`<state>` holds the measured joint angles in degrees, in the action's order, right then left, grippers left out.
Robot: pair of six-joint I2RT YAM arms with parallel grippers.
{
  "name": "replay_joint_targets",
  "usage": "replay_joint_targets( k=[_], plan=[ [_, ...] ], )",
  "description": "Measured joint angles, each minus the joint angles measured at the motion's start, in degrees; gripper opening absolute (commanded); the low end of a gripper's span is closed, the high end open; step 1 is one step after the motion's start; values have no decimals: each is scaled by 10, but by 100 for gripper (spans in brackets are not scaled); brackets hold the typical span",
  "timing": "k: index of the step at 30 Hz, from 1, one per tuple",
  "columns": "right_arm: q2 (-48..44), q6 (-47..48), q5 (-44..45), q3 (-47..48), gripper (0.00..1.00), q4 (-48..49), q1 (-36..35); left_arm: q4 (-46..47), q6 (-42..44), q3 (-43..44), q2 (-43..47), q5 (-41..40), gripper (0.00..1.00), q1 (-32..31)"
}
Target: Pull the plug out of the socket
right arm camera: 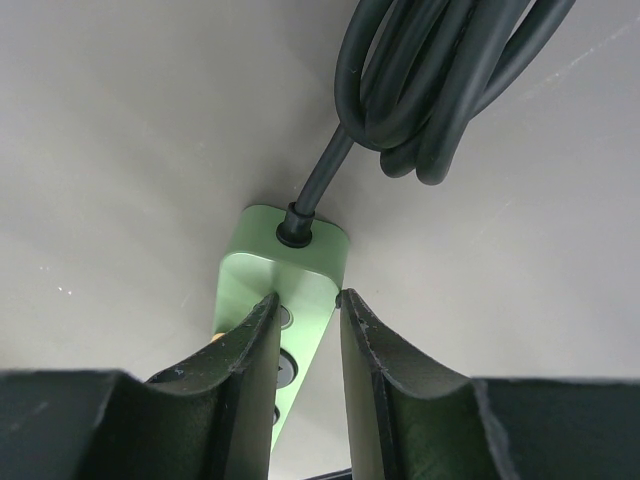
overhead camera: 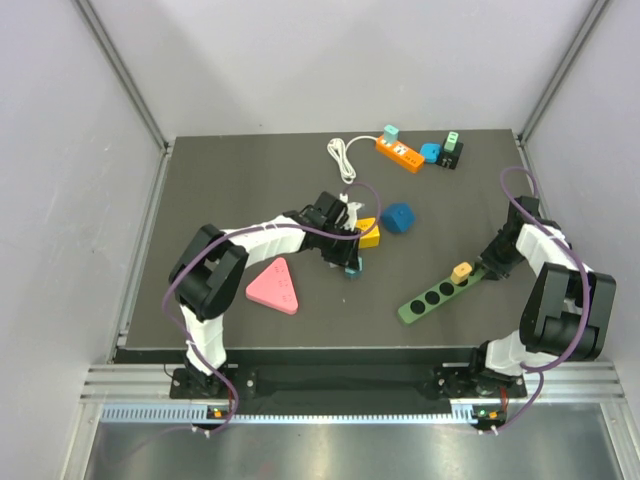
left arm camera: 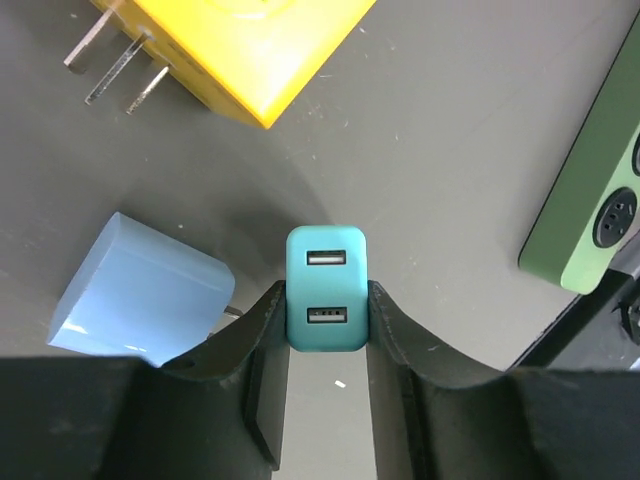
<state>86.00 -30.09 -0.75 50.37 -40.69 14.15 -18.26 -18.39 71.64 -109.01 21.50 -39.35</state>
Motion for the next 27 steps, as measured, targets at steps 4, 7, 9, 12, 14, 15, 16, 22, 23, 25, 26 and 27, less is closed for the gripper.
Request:
replay_joint_targets(
  k=[4, 7, 9, 12, 14, 15, 16, 22, 23, 25, 26, 27],
  plan=[
    [0, 0, 0, 0, 29, 0, 0, -1, 6, 0, 2, -23, 73, -1],
    [0, 0, 0, 0, 29, 0, 0, -5, 7, 0, 12, -45, 76, 0],
    [0, 0, 0, 0, 29, 0, 0, -13, 7, 0, 29, -56, 76, 0],
    [0, 0, 0, 0, 29, 0, 0, -29, 7, 0, 78, -76, 73, 1],
    [0, 0, 0, 0, 29, 0, 0, -33, 7, 1, 122, -82, 71, 1],
    [0, 0, 0, 0, 29, 0, 0, -32, 7, 2, 140, -83, 70, 1],
    [0, 0, 0, 0, 29, 0, 0, -29, 7, 2, 163, -82, 70, 1],
    [0, 0, 0, 0, 29, 0, 0, 37, 5, 2, 243, -52, 69, -8],
    [0, 0, 0, 0, 29, 0, 0, 52, 6, 2, 244, -51, 70, -16],
    [0, 0, 0, 0, 29, 0, 0, 77, 14, 2, 231, -59, 75, -44],
    [0, 0, 0, 0, 29, 0, 0, 84, 20, 6, 219, -66, 76, -65],
    [0, 0, 0, 0, 29, 1, 0, 89, 29, 13, 199, -75, 76, -87]
  ],
)
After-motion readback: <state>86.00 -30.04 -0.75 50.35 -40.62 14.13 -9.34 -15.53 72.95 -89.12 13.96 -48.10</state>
